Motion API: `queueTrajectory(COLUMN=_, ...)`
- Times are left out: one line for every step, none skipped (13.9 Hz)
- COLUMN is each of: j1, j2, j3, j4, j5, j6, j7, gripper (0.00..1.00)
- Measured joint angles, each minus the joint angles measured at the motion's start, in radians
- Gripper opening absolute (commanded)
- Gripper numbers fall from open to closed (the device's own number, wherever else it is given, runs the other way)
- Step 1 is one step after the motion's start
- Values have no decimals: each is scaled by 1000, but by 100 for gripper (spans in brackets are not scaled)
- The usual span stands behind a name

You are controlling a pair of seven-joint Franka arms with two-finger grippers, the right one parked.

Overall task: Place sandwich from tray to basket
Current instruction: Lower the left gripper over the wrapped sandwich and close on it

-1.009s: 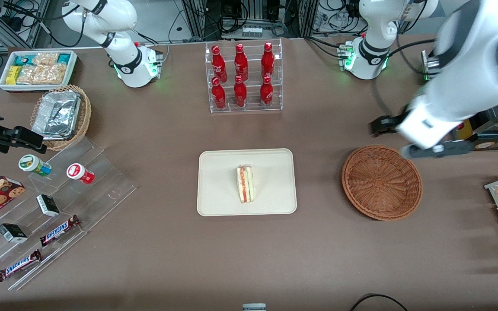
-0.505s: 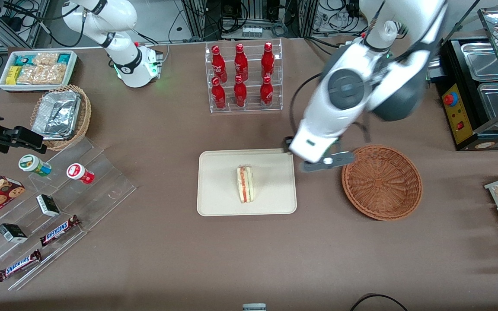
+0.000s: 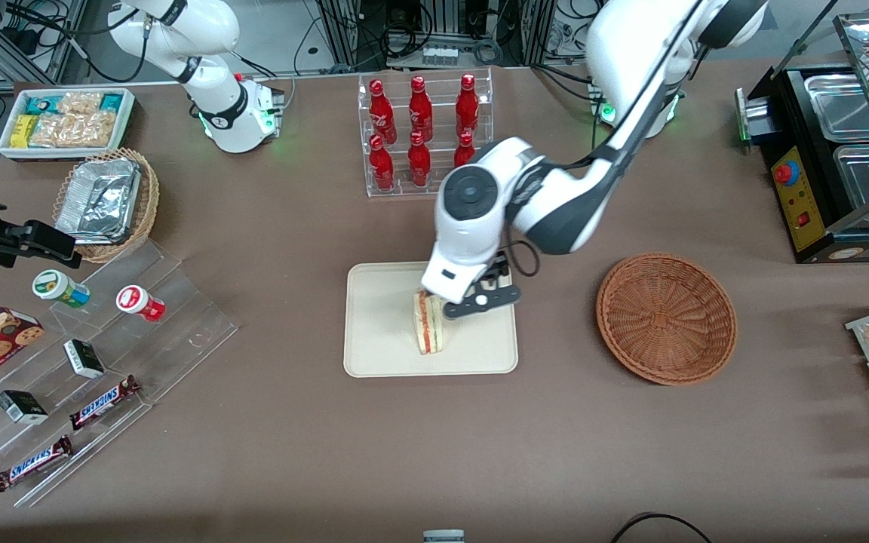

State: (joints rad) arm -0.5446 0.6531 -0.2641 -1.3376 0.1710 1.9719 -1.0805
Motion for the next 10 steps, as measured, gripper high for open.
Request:
queueTrajectory(j1=-17, j2=28, j3=0, j4=19, j5=10, j6=24, j7=-11, gripper=99)
queueTrajectory(j1=-29, j2=51, j3=1, j4=29, j5=20, j6=56, j7=-14, gripper=99)
queueTrajectory(j1=-41, j2=72, j3=2, j4=34, j5=39, j6=89, j7=-14, gripper=99)
queueTrajectory(j1=-53, j2=94, j3=2, j4=36, j5=70, j6=114, j7=-14, gripper=99)
queueTrajectory(j1=-67, j2=114, j3=2, j4=36, j5=98, j6=126, j7=-18, gripper=99)
queueTrajectory(j1=-79, j2=134, j3=2, j4=37, j5=116, j6=133, j7=-20, gripper=99)
queueTrajectory(j1=-90, j2=150, j3=3, j4=37, j5=124, j6=136, j7=-21, gripper=99)
queueTrajectory(j1=-97, j2=164, j3=3, j4=38, j5=128, j6=144, j7=-22, gripper=99)
queueTrajectory(j1=-100, j2=175, j3=3, j4=38, j5=133, j6=160, j7=-22, gripper=98)
queueTrajectory(j1=-101, j2=183, j3=4, j4=38, j5=137, j6=172, j7=-24, gripper=93)
